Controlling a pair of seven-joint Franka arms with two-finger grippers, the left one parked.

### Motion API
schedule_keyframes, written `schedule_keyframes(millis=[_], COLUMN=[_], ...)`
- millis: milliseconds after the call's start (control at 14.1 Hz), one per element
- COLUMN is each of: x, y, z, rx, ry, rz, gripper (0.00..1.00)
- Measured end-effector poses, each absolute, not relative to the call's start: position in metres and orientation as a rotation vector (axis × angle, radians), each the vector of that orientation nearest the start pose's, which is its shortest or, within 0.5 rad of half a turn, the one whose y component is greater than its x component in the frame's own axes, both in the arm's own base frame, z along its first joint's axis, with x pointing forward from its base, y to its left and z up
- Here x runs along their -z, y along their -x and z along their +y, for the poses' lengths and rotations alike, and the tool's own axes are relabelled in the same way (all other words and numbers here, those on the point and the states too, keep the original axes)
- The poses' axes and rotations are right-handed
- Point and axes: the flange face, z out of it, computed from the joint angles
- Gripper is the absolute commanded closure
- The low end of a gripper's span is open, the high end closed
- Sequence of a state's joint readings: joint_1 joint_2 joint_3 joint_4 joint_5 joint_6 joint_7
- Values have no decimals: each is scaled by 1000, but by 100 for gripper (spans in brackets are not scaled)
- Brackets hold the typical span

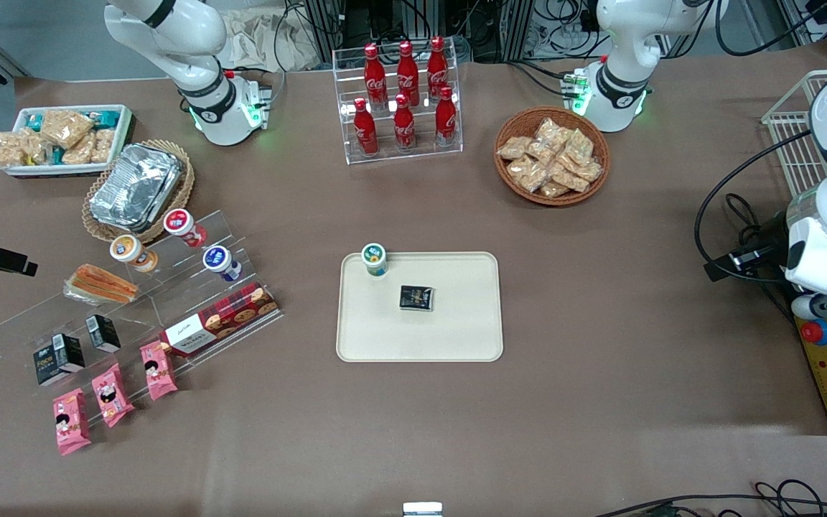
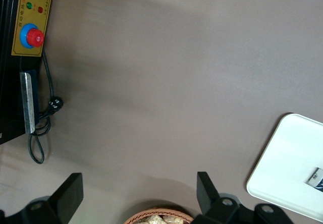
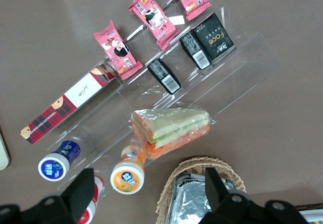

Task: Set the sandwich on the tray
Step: 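Lower the open right gripper around the wrapped triangular sandwich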

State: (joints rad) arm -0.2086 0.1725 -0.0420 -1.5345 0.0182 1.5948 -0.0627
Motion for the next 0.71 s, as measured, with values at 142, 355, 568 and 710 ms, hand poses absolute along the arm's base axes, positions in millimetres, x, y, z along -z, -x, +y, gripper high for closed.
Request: schedule_keyframes(millis=[142, 355, 568, 710], x=[-543, -543, -542, -538], y=[-587, -590, -590, -590], z=[-135, -109, -106, -107], rx=[-177, -197, -207, -221], ry=[3084, 3056, 3022, 2976], rz=[432, 650, 825, 1003], gripper=[3, 3, 3, 3])
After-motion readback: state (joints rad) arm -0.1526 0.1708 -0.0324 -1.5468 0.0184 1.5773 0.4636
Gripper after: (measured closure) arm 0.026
